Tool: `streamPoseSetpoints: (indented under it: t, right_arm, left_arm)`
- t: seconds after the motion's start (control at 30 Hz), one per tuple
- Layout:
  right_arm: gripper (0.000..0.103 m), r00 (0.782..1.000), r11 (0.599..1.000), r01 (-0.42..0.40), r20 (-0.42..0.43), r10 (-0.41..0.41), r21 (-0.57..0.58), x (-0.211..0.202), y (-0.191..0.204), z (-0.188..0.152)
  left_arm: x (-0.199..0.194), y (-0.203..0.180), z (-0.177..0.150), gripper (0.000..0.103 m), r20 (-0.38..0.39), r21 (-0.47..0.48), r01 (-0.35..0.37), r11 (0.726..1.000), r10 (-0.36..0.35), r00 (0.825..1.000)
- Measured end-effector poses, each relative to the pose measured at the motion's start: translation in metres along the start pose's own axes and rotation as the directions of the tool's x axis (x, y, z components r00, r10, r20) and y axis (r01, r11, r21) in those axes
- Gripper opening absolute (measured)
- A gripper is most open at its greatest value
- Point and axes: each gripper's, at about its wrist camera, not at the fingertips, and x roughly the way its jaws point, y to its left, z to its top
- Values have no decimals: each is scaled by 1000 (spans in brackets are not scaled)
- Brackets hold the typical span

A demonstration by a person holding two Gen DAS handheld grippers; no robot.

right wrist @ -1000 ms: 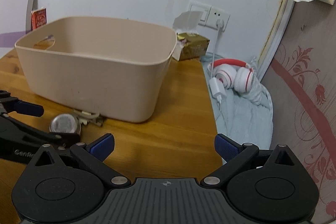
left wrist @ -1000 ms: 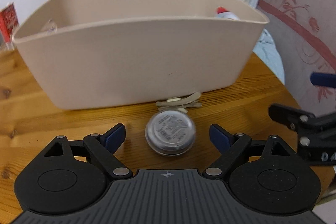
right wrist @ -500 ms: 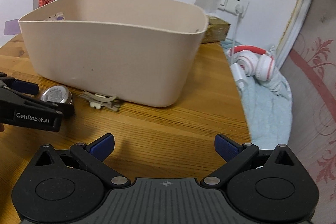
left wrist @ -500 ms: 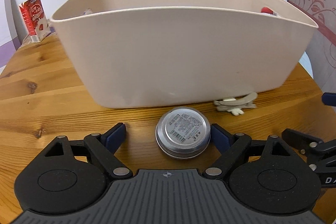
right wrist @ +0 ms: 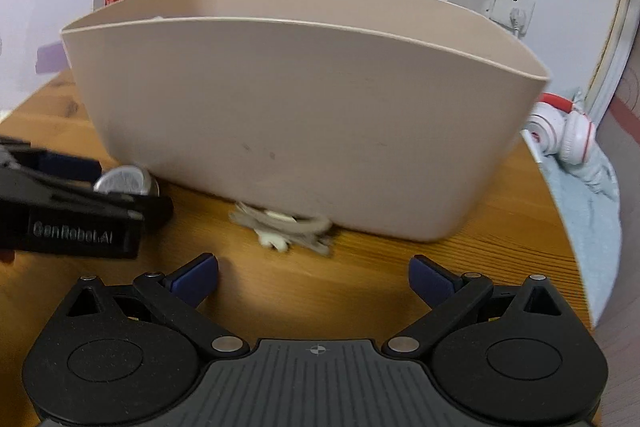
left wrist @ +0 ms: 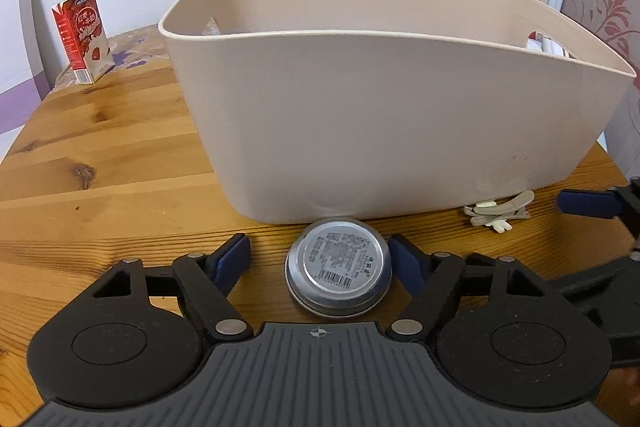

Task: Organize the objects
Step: 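Grasp the round metal tin with the left gripper while the right grasps the beige hair clip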

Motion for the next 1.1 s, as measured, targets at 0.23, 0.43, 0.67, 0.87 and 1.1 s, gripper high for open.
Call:
streamPoseSetpoints:
  t: [0.23,0.43,0.67,0.87,1.1]
  right_arm:
    - [97,1000,999,-2,28,0,51,9,11,3]
    - [69,999,998,13,45,-16,65,1,13,2]
    - [55,999,998,0,42,-3,67,-4,9,2]
    - [55,998,995,-45,44,41,86,-19,8,-8]
    - [55,990,991,-93,113,82,98,-62,0,-8]
  left_arm:
    - [-2,13,5,55,12,-27,-13,1000,14,1000]
    - [-5,13,3,54,19,-18,-26,1000,26,999]
    - [-15,13,0,54,38,-16,-34,999,34,999]
    - [-40,13,-4,54,80,-6,-27,1000,28,996]
    - [-76,11,-6,53,143,2,-20,1000,19,990]
